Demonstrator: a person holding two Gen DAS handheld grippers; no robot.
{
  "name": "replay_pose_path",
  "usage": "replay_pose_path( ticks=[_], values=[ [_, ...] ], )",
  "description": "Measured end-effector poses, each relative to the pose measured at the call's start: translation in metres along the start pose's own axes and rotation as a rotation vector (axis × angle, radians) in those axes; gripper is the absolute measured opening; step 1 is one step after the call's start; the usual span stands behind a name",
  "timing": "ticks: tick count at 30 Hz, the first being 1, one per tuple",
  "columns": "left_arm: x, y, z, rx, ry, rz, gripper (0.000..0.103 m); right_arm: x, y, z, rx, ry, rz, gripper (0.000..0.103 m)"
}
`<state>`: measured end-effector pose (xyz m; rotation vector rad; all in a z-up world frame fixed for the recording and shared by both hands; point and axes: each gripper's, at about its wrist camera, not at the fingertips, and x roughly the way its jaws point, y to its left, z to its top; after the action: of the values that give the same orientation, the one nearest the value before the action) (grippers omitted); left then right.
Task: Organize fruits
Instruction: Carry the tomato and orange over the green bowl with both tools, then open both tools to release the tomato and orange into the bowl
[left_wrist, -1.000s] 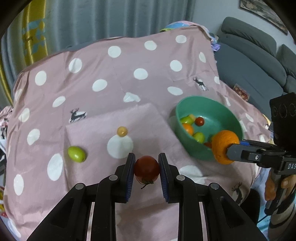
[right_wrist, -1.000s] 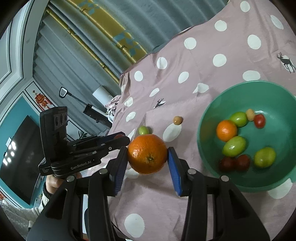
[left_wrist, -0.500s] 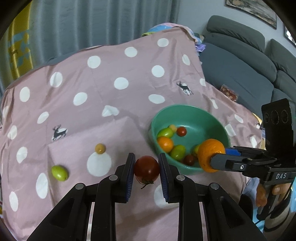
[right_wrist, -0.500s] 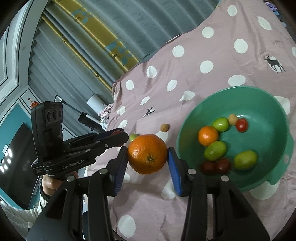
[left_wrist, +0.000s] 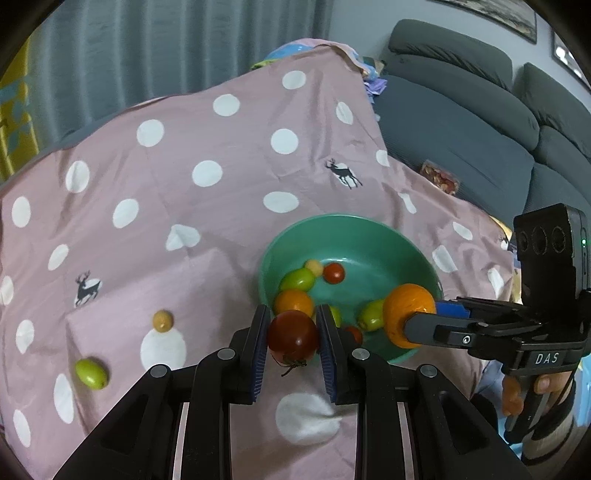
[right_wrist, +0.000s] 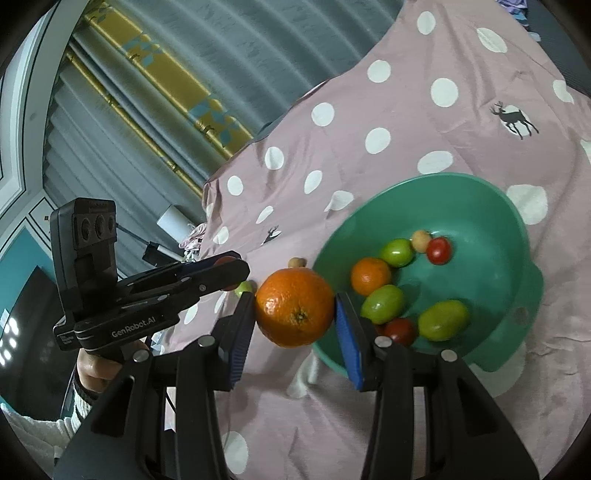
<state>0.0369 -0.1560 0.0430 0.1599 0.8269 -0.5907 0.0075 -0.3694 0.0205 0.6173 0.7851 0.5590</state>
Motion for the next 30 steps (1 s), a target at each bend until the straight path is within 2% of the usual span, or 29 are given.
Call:
replay_pose_path(
  ticks=[15, 22, 24, 28, 30],
  values=[
    [0.032, -0.02, 0.011, 0.037, 0.038, -0.044, 0.026, -0.007, -0.027, 0.0, 0.042, -0.011, -0.033, 0.044],
    [0.058, -0.021, 0.011, 0.035, 0.086, -0.07, 0.026, -0.003, -0.033, 0.001, 0.049, -0.002, -0.063, 0.044],
    [0.064, -0.023, 0.01, 0.043, 0.103, -0.075, 0.026, 0.001, -0.035, 0.003, 0.043, 0.016, -0.088, 0.044],
    [0.071, -0.026, 0.008, 0.059, 0.12, -0.072, 0.026, 0.008, -0.029, 0.009, -0.044, 0.043, -0.223, 0.045],
    [0.073, -0.025, 0.008, 0.052, 0.126, -0.066, 0.026, 0.007, -0.03, 0.011, -0.049, 0.035, -0.232, 0.046]
  ],
)
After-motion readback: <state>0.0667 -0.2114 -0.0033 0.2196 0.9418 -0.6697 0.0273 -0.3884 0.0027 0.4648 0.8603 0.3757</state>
